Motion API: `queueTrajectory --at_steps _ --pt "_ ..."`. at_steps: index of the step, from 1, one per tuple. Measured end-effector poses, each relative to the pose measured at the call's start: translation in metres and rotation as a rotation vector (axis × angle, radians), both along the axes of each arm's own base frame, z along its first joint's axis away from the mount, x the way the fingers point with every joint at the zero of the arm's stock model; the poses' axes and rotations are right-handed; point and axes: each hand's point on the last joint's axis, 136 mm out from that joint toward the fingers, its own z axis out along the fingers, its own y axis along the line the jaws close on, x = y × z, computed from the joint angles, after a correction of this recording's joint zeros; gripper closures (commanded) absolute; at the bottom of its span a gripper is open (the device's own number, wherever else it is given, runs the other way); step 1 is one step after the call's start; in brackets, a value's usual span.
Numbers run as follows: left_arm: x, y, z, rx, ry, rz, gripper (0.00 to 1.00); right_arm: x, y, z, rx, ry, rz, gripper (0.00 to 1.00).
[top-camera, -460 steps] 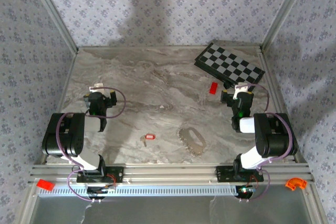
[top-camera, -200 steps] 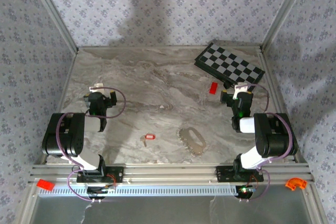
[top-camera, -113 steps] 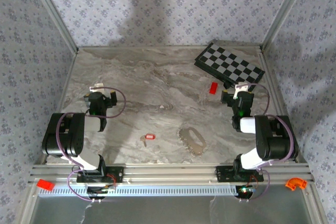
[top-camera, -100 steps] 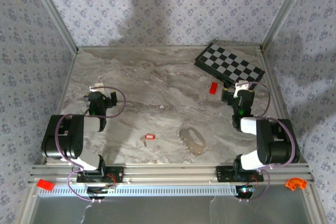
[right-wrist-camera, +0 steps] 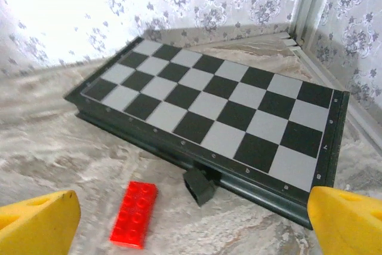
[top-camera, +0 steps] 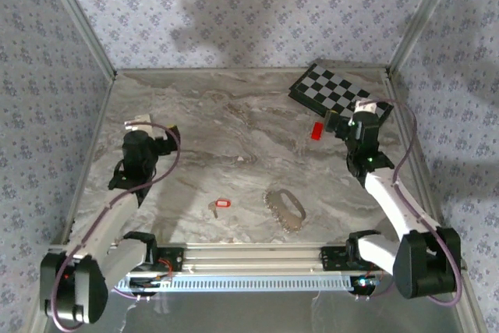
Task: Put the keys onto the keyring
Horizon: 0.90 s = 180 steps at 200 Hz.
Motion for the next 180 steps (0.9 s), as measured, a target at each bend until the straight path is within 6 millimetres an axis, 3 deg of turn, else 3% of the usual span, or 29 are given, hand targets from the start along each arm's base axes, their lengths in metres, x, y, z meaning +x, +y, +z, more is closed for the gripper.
queueTrajectory --at_steps 26,48,78,116,180 --pt "-0.024 -0.042 -0.003 -0.103 0.077 -0.135 0.0 -0.019 0.036 -0.013 0.066 0.128 0.128 0.0" --pt "-0.046 -0.075 -0.01 -0.176 0.146 -0.252 0.0 -0.044 0.078 -0.039 0.092 0.269 0.266 0.0" --pt "-0.07 -0.115 -0.005 -0.283 0.183 -0.407 0.0 -0.08 0.133 -0.075 0.095 0.461 0.463 0.02" --pt "-0.093 -0.15 -0.005 -0.328 0.229 -0.545 0.0 -0.103 0.17 -0.111 0.093 0.664 0.599 0.13" --pt "-0.116 -0.179 -0.005 -0.326 0.238 -0.669 0.0 -0.137 0.205 -0.137 0.08 0.802 0.763 0.36"
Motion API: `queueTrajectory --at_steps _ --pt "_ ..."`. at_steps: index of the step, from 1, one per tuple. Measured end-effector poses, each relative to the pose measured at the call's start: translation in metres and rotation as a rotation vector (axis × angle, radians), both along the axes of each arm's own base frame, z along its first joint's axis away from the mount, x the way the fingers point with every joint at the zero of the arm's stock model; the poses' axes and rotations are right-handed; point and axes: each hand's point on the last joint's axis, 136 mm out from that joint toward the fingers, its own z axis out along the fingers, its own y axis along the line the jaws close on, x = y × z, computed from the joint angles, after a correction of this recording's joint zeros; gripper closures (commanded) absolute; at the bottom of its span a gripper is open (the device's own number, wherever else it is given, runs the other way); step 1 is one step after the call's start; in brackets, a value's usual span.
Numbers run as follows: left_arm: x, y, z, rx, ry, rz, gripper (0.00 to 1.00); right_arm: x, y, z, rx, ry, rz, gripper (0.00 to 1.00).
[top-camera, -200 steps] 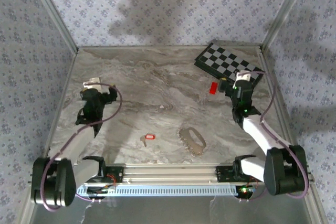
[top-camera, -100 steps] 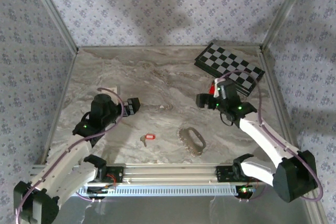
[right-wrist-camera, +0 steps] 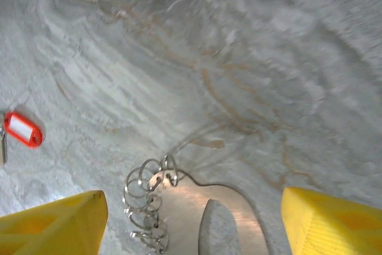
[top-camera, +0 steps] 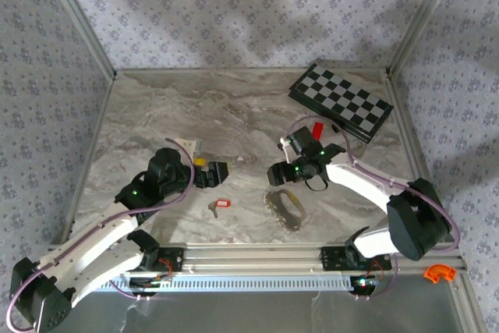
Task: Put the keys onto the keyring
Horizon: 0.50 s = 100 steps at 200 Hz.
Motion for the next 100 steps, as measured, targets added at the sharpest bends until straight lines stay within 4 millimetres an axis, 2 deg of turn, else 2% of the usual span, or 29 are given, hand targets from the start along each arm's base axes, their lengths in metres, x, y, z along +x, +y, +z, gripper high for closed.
queueTrajectory --at_steps 16,100 --pt "-0.005 -0.005 0.001 -0.003 -0.004 -0.023 0.0 -0.004 0.004 -0.005 0.001 0.021 0.012 0.42" --pt "-0.013 -0.015 0.003 0.001 -0.023 -0.051 0.01 -0.013 0.012 -0.028 0.013 0.082 0.046 0.56"
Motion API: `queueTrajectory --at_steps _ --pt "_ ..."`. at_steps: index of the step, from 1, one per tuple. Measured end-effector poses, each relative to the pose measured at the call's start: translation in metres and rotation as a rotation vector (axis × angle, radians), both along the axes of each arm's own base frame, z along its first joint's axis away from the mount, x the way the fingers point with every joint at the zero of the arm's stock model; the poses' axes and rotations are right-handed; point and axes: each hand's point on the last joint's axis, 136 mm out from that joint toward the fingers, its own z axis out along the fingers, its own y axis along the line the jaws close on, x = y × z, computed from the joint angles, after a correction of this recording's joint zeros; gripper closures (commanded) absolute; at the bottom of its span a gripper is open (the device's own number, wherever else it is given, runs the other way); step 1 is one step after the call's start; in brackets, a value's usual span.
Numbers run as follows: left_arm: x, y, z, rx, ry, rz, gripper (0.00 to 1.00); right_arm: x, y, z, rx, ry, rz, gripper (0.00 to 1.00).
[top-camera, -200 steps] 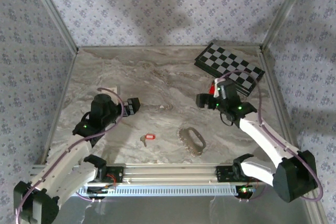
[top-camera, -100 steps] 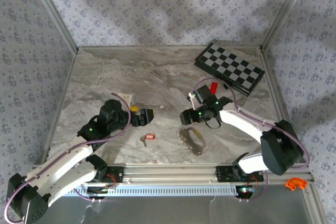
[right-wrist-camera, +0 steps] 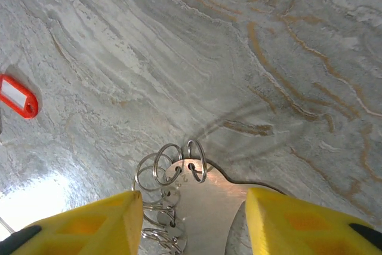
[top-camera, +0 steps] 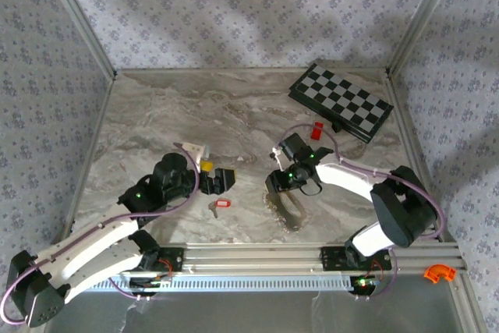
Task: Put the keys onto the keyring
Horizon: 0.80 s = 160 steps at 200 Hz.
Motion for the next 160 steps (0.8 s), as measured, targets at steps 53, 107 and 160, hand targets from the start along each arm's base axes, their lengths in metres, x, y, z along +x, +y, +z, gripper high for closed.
queueTrajectory --at_steps 53,107,160 --pt "-0.001 -0.001 0.0 0.006 -0.006 0.003 0.02 0.001 0.007 -0.005 0.02 0.01 0.011 0.65" --pt "0.0 0.0 0.002 0.003 -0.013 0.009 0.02 0.0 0.008 -0.015 0.012 0.036 0.017 0.71" --pt "0.001 0.003 0.005 0.002 -0.028 0.022 0.03 -0.001 0.008 -0.018 0.007 0.042 0.021 0.79"
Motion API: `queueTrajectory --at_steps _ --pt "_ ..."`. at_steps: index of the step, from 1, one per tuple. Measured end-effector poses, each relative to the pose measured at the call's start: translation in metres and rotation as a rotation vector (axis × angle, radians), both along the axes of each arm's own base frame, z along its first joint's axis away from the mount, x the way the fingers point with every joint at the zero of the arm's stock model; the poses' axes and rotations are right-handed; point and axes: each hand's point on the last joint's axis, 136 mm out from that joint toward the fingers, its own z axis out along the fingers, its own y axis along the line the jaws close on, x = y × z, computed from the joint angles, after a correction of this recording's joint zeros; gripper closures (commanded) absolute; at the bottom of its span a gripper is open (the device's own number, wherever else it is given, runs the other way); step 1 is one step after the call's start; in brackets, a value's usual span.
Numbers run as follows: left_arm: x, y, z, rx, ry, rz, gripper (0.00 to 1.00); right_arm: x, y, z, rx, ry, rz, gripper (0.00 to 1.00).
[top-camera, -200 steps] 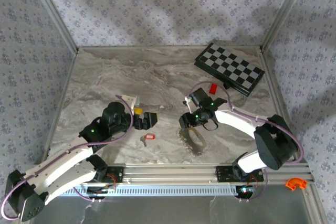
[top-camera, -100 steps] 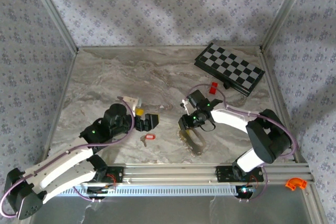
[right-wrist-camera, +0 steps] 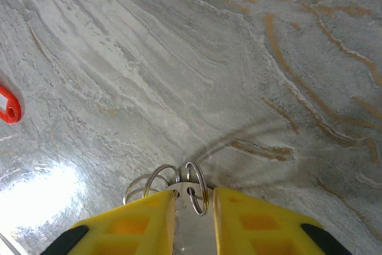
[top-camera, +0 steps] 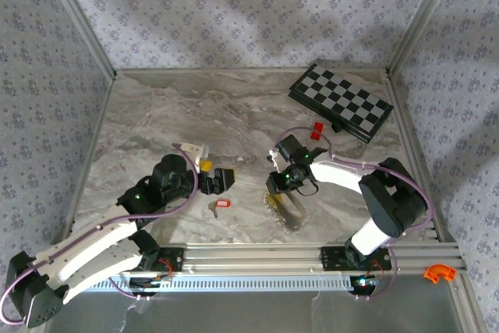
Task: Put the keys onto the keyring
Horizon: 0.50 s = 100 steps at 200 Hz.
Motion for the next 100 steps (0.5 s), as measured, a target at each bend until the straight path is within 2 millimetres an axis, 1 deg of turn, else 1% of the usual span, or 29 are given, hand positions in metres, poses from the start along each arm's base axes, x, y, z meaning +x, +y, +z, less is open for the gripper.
queueTrajectory --at_steps 39,100 --pt "-0.0001 0.0028 0.0054 -0.008 -0.018 0.009 0.03 -0.0006 0.0005 0.0 0.0 -0.003 0.009 0.82" --pt "0.0007 0.0047 0.0034 0.001 -0.015 0.019 0.03 -0.0015 0.0012 0.0001 0.001 -0.005 0.018 0.87"
